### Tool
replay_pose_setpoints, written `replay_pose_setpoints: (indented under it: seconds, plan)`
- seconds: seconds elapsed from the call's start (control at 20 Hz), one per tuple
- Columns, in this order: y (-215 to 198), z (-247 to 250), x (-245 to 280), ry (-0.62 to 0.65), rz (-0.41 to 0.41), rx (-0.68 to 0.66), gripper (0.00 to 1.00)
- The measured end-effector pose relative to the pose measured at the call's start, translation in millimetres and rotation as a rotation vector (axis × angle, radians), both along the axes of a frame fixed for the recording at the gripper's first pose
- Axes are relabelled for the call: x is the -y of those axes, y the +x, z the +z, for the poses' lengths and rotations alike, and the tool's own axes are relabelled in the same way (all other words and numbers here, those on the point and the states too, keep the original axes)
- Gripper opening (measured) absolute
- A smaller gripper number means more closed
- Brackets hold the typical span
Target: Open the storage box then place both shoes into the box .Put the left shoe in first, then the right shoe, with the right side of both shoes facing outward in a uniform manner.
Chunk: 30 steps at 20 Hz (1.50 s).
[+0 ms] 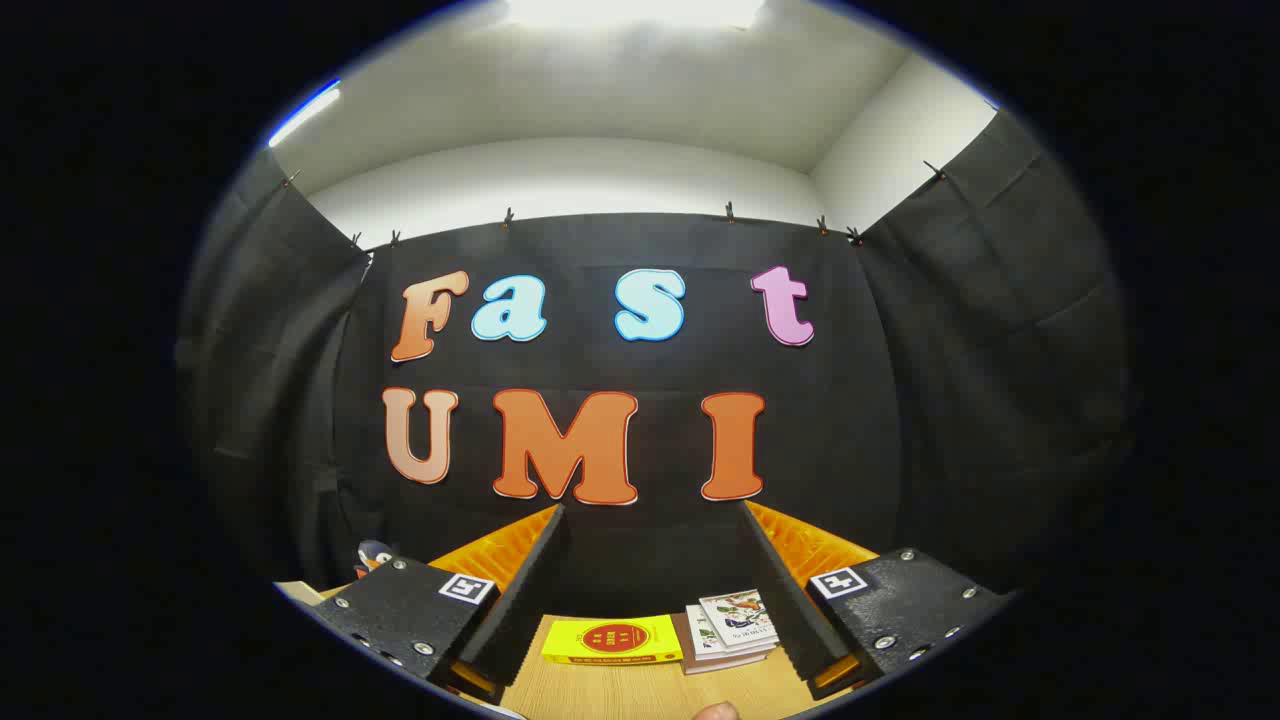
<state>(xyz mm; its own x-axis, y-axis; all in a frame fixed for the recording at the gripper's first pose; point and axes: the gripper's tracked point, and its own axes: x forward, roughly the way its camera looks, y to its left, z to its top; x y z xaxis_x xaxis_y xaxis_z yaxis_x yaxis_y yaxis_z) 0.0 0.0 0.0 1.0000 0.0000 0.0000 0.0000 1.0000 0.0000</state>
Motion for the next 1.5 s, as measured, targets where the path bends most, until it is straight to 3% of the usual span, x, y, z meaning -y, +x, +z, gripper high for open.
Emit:
replay_pose_setpoints:
  seconds: [0.5,0.85,1.25,1.5]
  plan:
    - [-0.2,29.0,-9.8,0.03,0.028,0.063,0.99]
    - [-7.8,22.0,-39.6,0.106,0.116,0.022,0.99]
    - [-32.8,-61.5,-118.4,0.337,0.284,-0.276,0.98]
    - [-53.1,-123.5,-168.9,0.373,0.386,-0.486,0.96]
